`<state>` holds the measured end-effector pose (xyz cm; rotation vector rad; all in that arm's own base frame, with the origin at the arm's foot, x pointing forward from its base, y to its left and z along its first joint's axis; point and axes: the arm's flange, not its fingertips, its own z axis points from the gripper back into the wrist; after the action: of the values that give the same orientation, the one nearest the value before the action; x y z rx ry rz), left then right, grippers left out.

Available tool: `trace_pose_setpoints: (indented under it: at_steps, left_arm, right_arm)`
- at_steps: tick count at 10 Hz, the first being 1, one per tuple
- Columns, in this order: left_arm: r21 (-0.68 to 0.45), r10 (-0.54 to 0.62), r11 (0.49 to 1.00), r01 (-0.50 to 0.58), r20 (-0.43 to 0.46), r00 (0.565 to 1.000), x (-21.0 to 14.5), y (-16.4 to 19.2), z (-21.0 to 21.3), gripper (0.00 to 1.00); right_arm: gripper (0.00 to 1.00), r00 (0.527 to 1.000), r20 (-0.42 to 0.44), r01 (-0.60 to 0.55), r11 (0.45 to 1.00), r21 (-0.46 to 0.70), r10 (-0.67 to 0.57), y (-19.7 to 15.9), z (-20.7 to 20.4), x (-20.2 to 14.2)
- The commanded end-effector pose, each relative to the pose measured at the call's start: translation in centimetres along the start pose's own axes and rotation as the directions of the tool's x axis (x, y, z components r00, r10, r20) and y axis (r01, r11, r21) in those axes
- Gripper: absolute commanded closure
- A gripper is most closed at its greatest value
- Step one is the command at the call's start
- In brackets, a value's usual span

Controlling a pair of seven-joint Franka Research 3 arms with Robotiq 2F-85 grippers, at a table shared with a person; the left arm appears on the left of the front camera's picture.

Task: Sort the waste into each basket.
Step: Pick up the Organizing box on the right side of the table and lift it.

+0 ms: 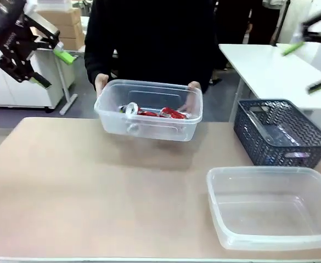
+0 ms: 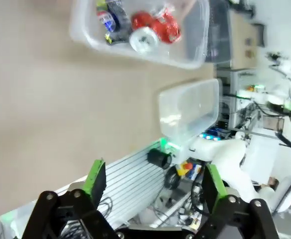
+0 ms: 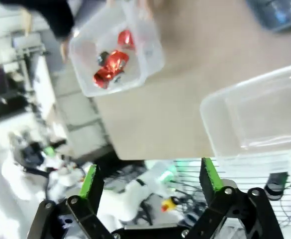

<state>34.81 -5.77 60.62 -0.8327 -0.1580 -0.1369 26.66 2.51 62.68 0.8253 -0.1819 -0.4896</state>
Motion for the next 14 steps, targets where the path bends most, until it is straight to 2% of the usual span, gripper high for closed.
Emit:
trace_pose_setpoints:
  at_steps: [1, 4, 5, 6, 7, 8, 9, 10, 11, 13, 14]
  left_arm:
    - [0.084, 0.003, 0.996, -0.001, -0.027, 1.000, 2.3, -0.9, -1.9, 0.00]
    - [0.084, 0.003, 0.996, -0.001, -0.027, 1.000, 2.3, -0.9, -1.9, 0.00]
    - [0.047, 0.000, 0.999, 0.001, -0.022, 1.000, 1.1, -0.4, -1.6, 0.00]
    - [0.101, 0.151, 0.983, -0.152, 0.009, 0.988, 2.3, -4.0, -5.0, 0.00]
    - [0.113, 0.279, 0.954, -0.276, -0.011, 0.960, 1.9, -7.7, -8.6, 0.00]
    - [0.187, 0.265, 0.948, -0.257, -0.019, 0.964, 0.5, -10.3, -12.4, 0.00]
    - [0.232, 0.221, 0.951, -0.206, -0.040, 0.974, -1.3, -12.8, -15.6, 0.00]
    - [0.245, 0.167, 0.961, -0.127, -0.154, 0.974, -3.6, -14.9, -18.1, 0.00]
    - [0.269, 0.144, 0.960, -0.083, -0.213, 0.966, -6.1, -17.2, -20.9, 0.00]
    - [0.331, 0.179, 0.940, -0.082, -0.274, 0.945, -10.2, -19.7, -25.5, 0.00]
    - [0.346, 0.168, 0.938, -0.031, -0.376, 0.911, -10.6, -19.8, -26.4, 0.00]
  right_arm:
    - [0.00, 0.997, -0.024, -0.072, 0.995, -0.071, 0.071, 2.5, -1.5, -0.4]
    - [0.00, 0.997, -0.024, -0.072, 0.995, -0.071, 0.071, 2.5, -1.5, -0.4]
    - [0.00, 0.999, -0.007, -0.032, 0.997, -0.067, 0.032, 1.5, -1.4, -0.8]
    - [0.00, 0.987, -0.048, -0.162, 0.962, -0.218, 0.155, 1.3, -1.3, -1.0]
    - [0.00, 0.953, -0.113, -0.304, 0.888, -0.346, 0.282, -0.4, 0.0, -0.9]
    - [0.00, 0.944, -0.144, -0.330, 0.840, -0.430, 0.297, -2.9, 1.2, -0.4]
    - [0.00, 0.953, -0.129, -0.301, 0.811, -0.502, 0.274, -5.6, 2.0, 0.0]
    - [0.00, 0.949, -0.171, -0.317, 0.797, -0.514, 0.267, -8.7, 2.6, 0.0]
    - [0.00, 0.950, -0.205, -0.311, 0.797, -0.518, 0.238, -12.2, 3.4, 0.0]
    - [0.00, 0.969, -0.184, -0.244, 0.783, -0.573, 0.167, -17.4, 1.8, 0.1]
    - [0.00, 0.990, 0.044, -0.087, 0.838, -0.539, 0.132, -17.7, 0.4, 0.2]
